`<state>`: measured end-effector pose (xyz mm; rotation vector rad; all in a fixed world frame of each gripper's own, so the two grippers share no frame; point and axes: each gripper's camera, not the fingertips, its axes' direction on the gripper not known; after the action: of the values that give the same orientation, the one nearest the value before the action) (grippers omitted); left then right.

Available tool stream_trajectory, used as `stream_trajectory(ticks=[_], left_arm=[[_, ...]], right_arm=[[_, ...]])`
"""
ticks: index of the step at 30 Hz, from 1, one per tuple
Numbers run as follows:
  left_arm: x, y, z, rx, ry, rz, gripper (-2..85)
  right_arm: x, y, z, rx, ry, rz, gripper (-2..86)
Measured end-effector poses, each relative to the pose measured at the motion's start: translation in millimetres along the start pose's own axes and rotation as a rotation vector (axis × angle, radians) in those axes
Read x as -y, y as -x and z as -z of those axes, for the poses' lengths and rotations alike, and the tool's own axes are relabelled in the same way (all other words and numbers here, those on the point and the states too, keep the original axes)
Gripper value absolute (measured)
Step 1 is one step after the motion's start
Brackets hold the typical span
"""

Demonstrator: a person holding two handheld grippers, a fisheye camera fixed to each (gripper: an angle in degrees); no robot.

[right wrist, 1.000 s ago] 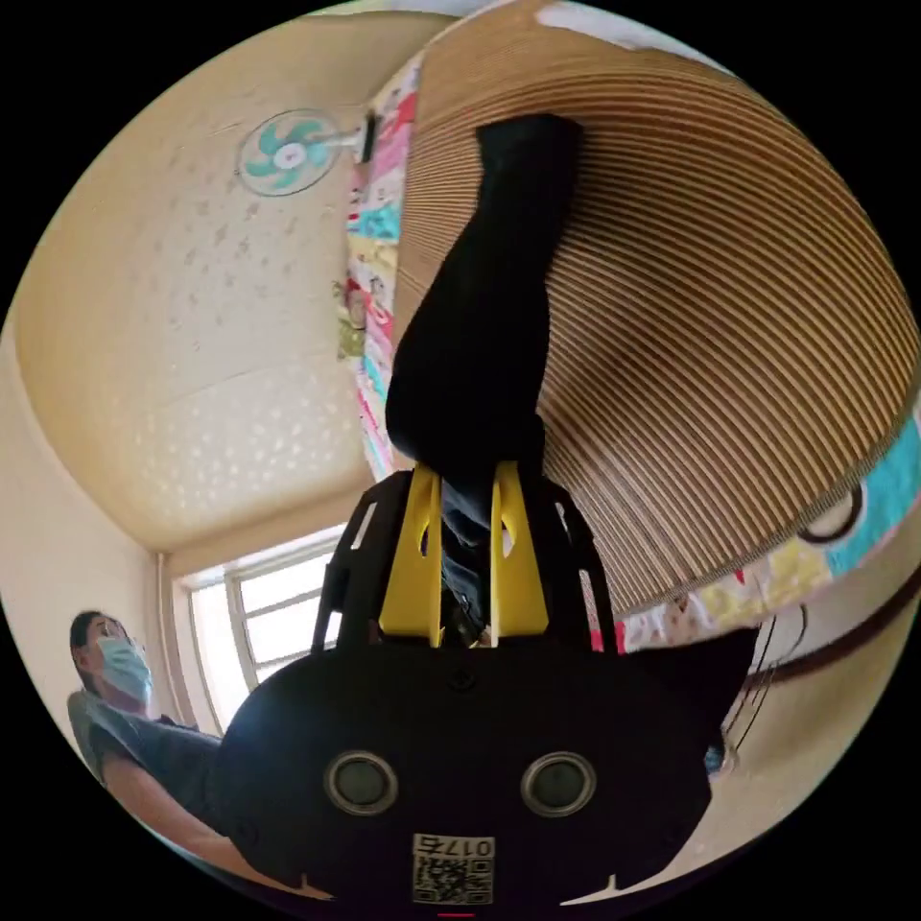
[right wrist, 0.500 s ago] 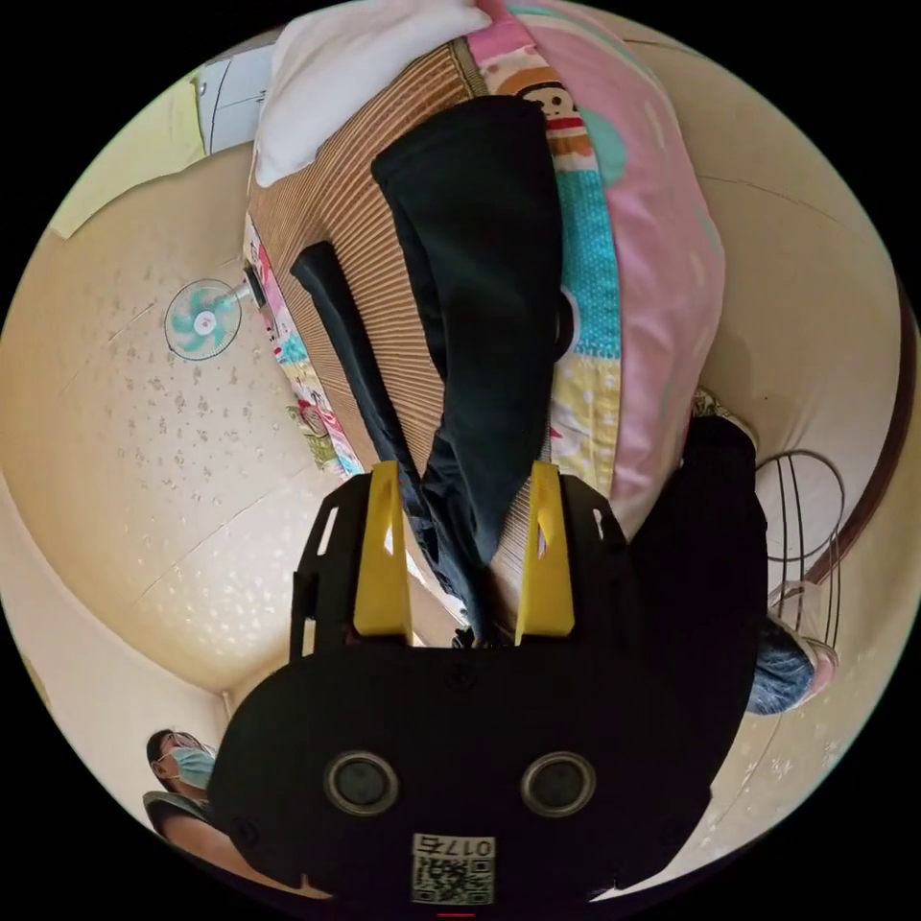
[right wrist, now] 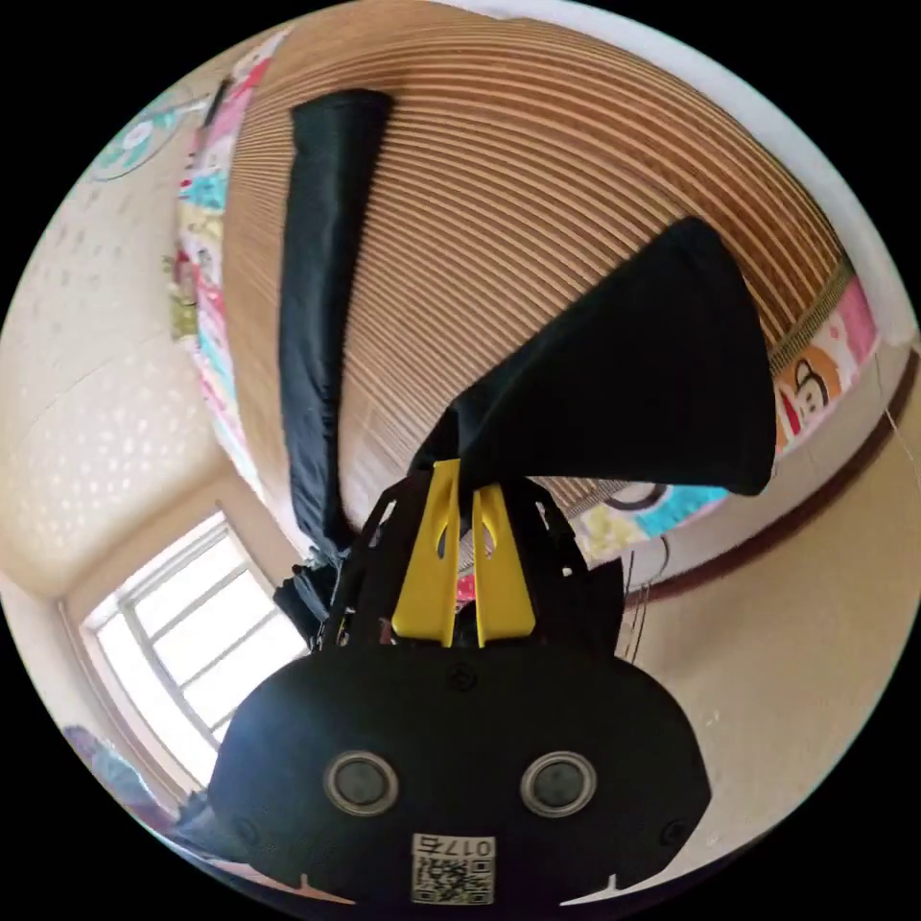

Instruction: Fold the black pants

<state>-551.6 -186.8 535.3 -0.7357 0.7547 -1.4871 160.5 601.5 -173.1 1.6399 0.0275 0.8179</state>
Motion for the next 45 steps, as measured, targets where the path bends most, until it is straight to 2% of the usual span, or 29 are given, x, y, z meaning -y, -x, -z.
stream_trajectory(ticks=[2,4,5,6,8,9,11,14,15,18,20,22,25,27,31,33,36,37,40,45], left_arm=[[-7,0,7,-0.077,-0.036,-0.047,-0.5],[-18,7,17,-0.162,-0.084,-0.089,-0.6],[-22,10,18,-0.172,-0.097,-0.085,-0.6],[-28,20,20,-0.185,-0.117,-0.062,-0.6],[-37,37,18,-0.194,-0.141,-0.008,-0.6],[-42,48,15,-0.205,-0.154,0.029,-0.5],[-48,61,8,-0.212,-0.162,0.092,-0.3],[-61,72,2,-0.179,-0.200,0.189,0.0],[-66,73,1,-0.182,-0.215,0.204,0.4],[-70,66,-10,-0.143,-0.164,0.188,6.1],[-71,57,-18,-0.079,-0.119,0.177,8.5],[-73,47,-28,-0.042,-0.083,0.154,9.9],[-77,46,-42,-0.042,-0.048,0.166,10.3],[-81,48,-46,-0.045,-0.049,0.186,10.6],[-88,53,-47,-0.091,-0.099,0.205,11.1],[-90,56,-47,-0.123,-0.132,0.206,11.5],[-92,60,-51,-0.137,-0.162,0.222,13.0],[-92,63,-57,-0.120,-0.155,0.242,13.3],[-91,72,-76,-0.085,-0.130,0.304,14.2],[-96,72,-95,-0.187,-0.217,0.340,10.7]], right_arm=[[-23,21,46,0.405,-0.103,0.317,1.9],[-48,18,73,0.594,-0.159,0.493,2.0],[-62,3,84,0.621,-0.207,0.513,2.3],[-66,-9,87,0.619,-0.234,0.476,2.5],[-83,-90,82,0.669,-0.351,0.108,3.7],[-91,-113,78,0.702,-0.388,-0.005,4.1],[-140,-180,64,0.827,-0.593,-0.318,6.4],[-177,-202,50,0.880,-0.724,-0.469,10.5],[-176,-201,48,0.873,-0.700,-0.460,11.0],[-140,-168,51,0.681,-0.505,-0.305,13.3],[-99,-127,58,0.454,-0.375,-0.199,15.8],[-72,-101,64,0.306,-0.343,-0.158,16.5],[-28,-78,64,0.112,-0.247,-0.237,12.6],[-7,-67,57,0.173,-0.161,-0.229,7.5],[-14,-6,84,0.398,-0.191,0.192,3.2],[-39,-2,103,0.477,-0.238,0.275,2.7],[-81,-47,117,0.404,-0.316,0.068,2.2],[-95,-73,114,0.364,-0.320,-0.075,2.1],[-124,-123,95,0.395,-0.299,-0.381,2.0],[-146,-123,77,0.484,-0.329,-0.383,1.6]])
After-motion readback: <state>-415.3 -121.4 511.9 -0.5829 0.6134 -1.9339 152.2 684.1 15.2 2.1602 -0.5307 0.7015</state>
